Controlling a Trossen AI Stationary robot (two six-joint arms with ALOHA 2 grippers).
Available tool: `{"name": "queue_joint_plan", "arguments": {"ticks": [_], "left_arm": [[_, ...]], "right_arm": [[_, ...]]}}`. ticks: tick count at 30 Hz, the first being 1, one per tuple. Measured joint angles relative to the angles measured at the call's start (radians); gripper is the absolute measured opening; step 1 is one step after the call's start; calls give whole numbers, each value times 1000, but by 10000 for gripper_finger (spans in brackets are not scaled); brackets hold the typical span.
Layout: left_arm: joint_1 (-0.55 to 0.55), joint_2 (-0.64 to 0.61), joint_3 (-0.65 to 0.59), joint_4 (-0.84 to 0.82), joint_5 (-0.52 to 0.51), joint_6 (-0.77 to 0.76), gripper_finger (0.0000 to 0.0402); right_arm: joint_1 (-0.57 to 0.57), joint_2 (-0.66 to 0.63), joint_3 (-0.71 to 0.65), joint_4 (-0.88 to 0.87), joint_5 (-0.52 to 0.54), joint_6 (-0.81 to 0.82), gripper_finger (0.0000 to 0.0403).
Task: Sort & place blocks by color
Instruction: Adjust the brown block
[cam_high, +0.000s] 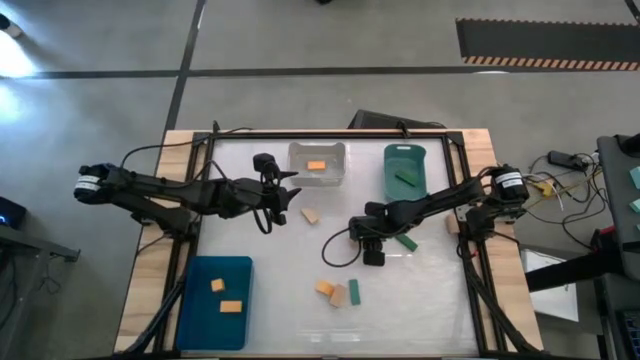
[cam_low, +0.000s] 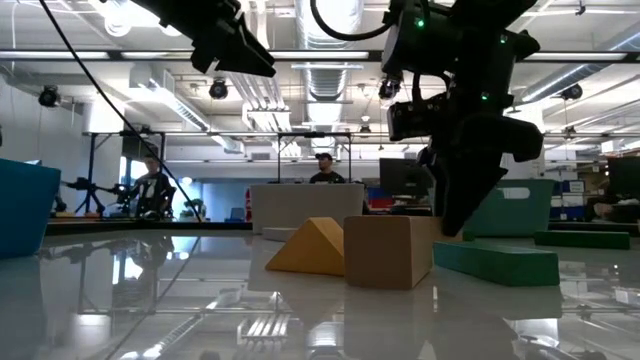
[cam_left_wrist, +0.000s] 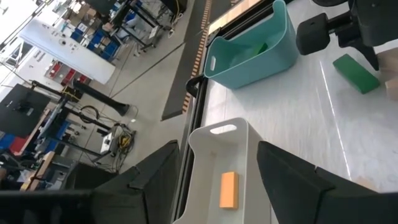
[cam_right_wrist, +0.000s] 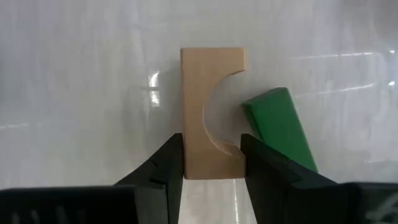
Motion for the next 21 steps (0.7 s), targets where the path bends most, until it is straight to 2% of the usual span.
{"name": "queue_joint_plan", "arguments": {"ticks": [5, 14, 17, 21], "left_arm": [[0, 0, 0, -1, 0, -27, 201], [-1, 0, -20, -1, 0, -104, 201], [9, 0, -21, 10, 0, -91, 201], [41, -16, -21, 73, 0, 5, 201]], "right_arm": [[5, -25, 0, -22, -4, -3, 121], [-3, -164, 42, -65, 20, -54, 121], [-47, -210, 54, -60, 57, -140, 121], [-172, -253, 75, -33, 58, -243, 121]]}}
